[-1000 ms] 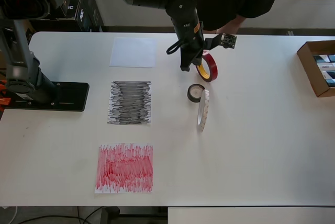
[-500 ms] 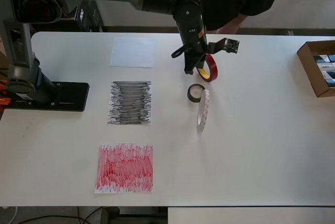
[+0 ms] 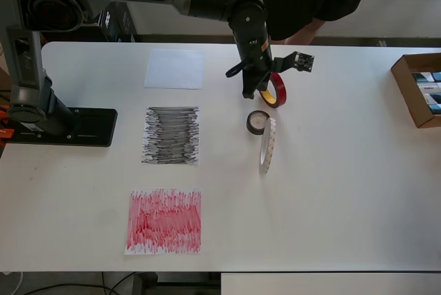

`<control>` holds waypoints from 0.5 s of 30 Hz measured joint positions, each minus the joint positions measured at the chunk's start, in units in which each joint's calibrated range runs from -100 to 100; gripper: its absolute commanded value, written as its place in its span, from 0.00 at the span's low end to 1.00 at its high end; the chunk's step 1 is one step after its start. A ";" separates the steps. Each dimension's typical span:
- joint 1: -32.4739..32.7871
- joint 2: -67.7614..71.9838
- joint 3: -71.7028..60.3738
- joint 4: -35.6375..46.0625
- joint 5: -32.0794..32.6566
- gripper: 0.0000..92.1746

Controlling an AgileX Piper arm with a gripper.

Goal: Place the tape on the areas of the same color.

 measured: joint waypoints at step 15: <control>4.22 15.23 -17.52 1.50 7.02 0.00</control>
